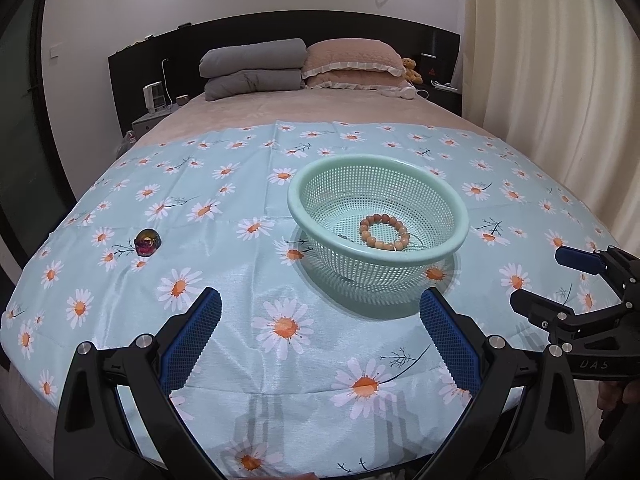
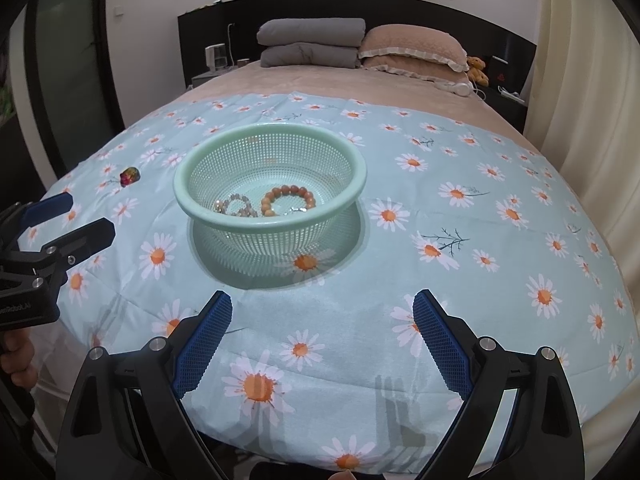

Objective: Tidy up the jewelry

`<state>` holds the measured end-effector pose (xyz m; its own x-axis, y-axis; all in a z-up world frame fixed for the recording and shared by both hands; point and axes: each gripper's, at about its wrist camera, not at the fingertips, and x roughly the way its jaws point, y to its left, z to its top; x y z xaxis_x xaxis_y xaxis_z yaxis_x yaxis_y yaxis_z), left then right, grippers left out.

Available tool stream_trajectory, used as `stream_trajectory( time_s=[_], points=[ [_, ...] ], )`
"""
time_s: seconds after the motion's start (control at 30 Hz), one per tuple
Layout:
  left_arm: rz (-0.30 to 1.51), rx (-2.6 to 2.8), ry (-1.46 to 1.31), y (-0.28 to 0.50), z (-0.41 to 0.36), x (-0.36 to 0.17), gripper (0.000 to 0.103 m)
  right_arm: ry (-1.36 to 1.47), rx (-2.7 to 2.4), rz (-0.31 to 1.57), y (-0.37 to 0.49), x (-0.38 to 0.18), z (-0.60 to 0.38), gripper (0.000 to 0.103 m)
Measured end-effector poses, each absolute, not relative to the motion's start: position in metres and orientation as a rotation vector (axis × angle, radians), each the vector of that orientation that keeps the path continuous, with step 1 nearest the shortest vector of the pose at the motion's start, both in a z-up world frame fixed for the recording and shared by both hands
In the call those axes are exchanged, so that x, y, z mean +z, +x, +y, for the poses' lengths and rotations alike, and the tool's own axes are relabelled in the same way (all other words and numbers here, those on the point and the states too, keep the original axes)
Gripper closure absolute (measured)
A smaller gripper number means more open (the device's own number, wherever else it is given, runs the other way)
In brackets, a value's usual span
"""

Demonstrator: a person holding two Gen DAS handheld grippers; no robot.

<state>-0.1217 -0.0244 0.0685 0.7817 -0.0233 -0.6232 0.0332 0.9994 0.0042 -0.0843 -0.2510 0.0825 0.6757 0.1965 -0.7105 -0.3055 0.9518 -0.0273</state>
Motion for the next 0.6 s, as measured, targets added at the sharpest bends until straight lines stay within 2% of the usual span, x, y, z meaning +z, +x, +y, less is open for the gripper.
stream_trajectory(
  time_s=[0.6],
  points=[
    [0.633, -0.037, 0.044, -0.1249, -0.0287, 0.0696, 0.006, -0.151, 0.291, 0.783, -0.0844, 0.0812, -0.2499, 0.015]
  ],
)
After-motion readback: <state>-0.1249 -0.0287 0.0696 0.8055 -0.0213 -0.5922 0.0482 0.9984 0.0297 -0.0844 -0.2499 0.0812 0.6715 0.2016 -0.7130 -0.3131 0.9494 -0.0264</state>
